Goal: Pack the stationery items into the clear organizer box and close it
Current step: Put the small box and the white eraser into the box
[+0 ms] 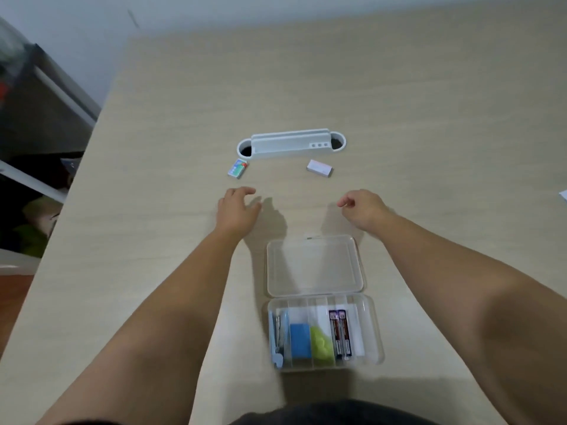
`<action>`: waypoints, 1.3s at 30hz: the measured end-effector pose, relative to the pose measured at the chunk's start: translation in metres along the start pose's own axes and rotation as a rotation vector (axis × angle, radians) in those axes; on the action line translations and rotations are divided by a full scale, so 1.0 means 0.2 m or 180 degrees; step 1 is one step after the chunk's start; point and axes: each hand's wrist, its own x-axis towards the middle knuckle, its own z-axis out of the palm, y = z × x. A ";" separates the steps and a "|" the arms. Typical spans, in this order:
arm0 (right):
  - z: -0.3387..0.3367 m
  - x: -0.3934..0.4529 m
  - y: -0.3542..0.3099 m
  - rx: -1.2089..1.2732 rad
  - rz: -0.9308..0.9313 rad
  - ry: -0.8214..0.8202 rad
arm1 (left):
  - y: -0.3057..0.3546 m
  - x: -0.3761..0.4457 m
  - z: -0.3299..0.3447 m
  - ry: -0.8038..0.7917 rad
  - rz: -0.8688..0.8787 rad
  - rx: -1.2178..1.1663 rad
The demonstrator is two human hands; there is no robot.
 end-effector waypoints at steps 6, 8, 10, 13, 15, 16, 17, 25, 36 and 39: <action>-0.06 0.26 -0.13 -0.0603 -0.0287 -0.0139 | 0.05 0.33 -0.08 0.0105 -0.0085 0.0024; -0.05 0.32 -0.17 -0.0845 -0.0390 -0.0180 | 0.07 0.41 -0.08 -0.0001 0.0046 0.0232; -0.02 0.39 -0.20 -0.0957 -0.0425 -0.0364 | 0.07 0.48 -0.06 -0.0301 0.0057 0.0640; 0.01 0.48 -0.25 -0.1210 -0.0439 -0.0573 | 0.07 0.51 0.00 -0.0482 -0.0023 0.1119; 0.02 0.51 -0.28 -0.1430 -0.0455 -0.0604 | 0.09 0.48 0.03 -0.0356 -0.0038 0.1185; 0.03 0.51 -0.28 -0.1558 -0.0476 -0.0572 | 0.10 0.46 0.04 -0.0309 0.0002 0.1179; 0.03 0.51 -0.29 -0.1680 -0.0511 -0.0530 | 0.11 0.44 0.05 -0.0301 0.0051 0.1125; 0.04 0.39 -0.22 -0.1662 -0.0748 -0.0162 | 0.08 0.29 0.07 -0.0656 0.0178 0.0498; -0.02 0.06 -0.02 0.0027 -0.0194 -0.0185 | 0.16 -0.26 0.04 -0.0827 0.0987 0.0428; -0.05 -0.08 0.00 0.0812 0.0047 -0.0384 | 0.20 -0.43 0.07 -0.0988 0.1203 0.0425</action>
